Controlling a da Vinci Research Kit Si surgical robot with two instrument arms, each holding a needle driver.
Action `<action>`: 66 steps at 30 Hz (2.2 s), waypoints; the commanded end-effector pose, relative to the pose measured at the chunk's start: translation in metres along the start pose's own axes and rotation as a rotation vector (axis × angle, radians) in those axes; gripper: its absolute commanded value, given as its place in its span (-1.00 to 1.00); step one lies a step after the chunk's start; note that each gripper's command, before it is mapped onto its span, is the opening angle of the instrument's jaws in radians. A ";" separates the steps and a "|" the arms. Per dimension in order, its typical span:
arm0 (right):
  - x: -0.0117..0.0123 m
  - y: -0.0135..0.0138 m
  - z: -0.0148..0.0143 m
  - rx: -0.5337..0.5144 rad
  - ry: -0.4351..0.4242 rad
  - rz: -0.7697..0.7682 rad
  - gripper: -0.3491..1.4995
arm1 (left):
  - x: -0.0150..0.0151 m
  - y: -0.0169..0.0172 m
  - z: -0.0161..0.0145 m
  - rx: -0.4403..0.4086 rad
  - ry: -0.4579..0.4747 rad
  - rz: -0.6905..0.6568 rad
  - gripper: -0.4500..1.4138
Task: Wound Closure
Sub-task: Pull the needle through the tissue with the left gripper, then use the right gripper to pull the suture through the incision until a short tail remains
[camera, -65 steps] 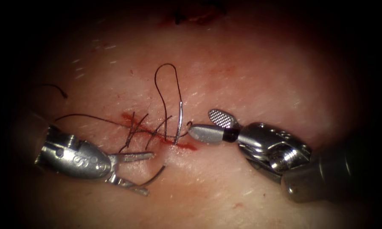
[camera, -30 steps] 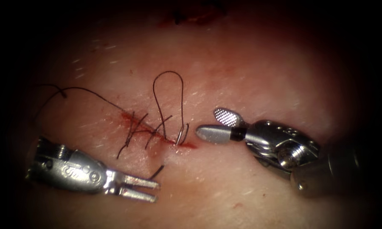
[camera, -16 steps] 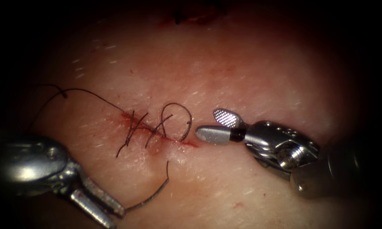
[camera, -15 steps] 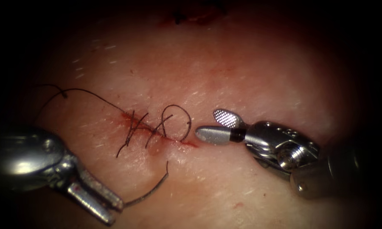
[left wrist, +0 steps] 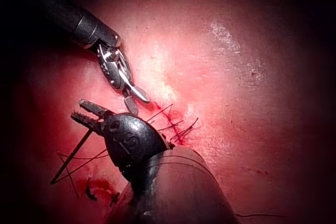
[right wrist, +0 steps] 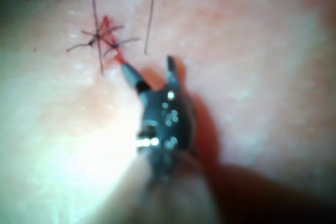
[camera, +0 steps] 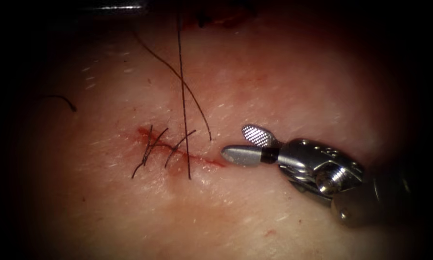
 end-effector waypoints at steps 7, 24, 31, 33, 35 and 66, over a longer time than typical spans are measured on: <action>0.0004 -0.0023 -0.0004 0.001 -0.054 -0.131 0.80 | 0.0022 -0.0004 0.0004 0.044 0.029 0.008 -1.00; 0.0008 -0.0037 -0.0006 0.023 -0.090 -0.200 0.80 | 0.0052 -0.0044 -0.0001 0.108 0.066 0.030 -1.00; 0.0010 -0.0041 -0.0009 0.040 -0.094 -0.250 0.80 | 0.0046 -0.0032 -0.0002 0.123 0.068 0.040 -1.00; 0.0015 -0.0046 -0.0011 0.050 -0.108 -0.300 0.80 | 0.0040 -0.0023 -0.0002 0.130 0.069 0.050 -1.00; 0.0020 -0.0058 -0.0014 0.103 -0.167 -0.383 0.76 | 0.0023 -0.0005 -0.0001 0.137 0.066 0.054 -1.00; -0.0026 -0.0095 0.0057 0.097 -0.337 -0.708 -1.00 | -0.0033 0.0020 0.0001 0.142 0.074 0.022 -1.00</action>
